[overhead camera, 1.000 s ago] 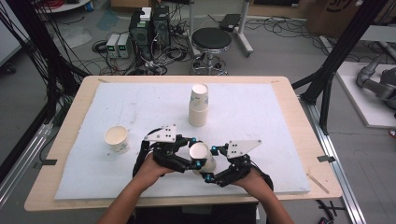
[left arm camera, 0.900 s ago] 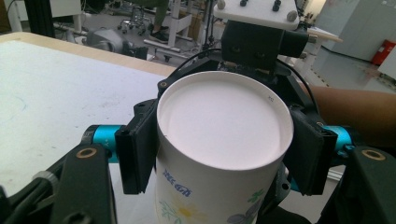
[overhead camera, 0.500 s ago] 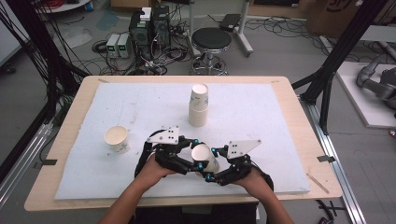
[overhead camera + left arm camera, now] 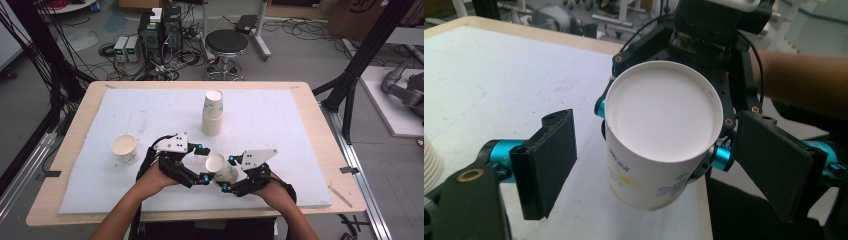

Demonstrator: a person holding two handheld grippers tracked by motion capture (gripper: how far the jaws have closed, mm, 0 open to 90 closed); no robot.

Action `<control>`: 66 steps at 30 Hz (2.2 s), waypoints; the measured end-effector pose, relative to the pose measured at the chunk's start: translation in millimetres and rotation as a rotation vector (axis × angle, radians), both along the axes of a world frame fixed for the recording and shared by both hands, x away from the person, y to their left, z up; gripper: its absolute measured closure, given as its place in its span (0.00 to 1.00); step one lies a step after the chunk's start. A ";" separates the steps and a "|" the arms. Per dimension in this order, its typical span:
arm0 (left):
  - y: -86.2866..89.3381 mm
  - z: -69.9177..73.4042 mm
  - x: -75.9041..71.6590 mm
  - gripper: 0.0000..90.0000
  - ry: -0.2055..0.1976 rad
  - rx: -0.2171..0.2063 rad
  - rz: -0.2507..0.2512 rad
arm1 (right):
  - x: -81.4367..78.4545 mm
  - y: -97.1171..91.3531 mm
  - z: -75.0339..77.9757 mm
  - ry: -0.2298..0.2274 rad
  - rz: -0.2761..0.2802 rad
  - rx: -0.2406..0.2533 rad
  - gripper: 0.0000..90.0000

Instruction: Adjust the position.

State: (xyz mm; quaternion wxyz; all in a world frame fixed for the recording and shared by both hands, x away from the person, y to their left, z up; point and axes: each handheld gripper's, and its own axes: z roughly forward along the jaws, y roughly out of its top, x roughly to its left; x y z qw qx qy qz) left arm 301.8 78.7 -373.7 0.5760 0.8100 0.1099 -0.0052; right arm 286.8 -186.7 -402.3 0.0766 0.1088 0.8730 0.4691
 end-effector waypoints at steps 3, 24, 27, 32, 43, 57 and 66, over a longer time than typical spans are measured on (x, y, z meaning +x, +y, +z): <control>-1.6 2.3 0.3 0.20 -0.006 0.037 -0.014 | 0.6 2.2 2.8 -0.012 0.008 -0.038 0.35; -12.8 4.4 8.8 0.22 0.019 0.156 -0.060 | 2.7 23.4 23.5 -0.076 0.070 -0.304 0.35; -13.9 3.2 9.5 0.24 0.022 0.176 -0.065 | 2.4 26.3 26.0 -0.083 0.076 -0.330 0.35; -15.3 1.7 9.9 0.26 0.026 0.190 -0.066 | 3.2 29.5 27.7 -0.103 0.080 -0.382 0.35; -19.1 -1.4 10.3 0.37 0.026 0.224 -0.097 | 2.8 30.6 26.2 -0.091 0.088 -0.423 0.35; -1.0 -11.4 8.7 0.39 0.041 0.125 -0.033 | 0.0 2.7 31.0 -0.048 -0.027 -0.188 0.22; 12.6 -21.8 7.9 0.39 0.050 0.050 0.057 | -2.8 -17.0 29.5 -0.035 -0.075 0.005 0.22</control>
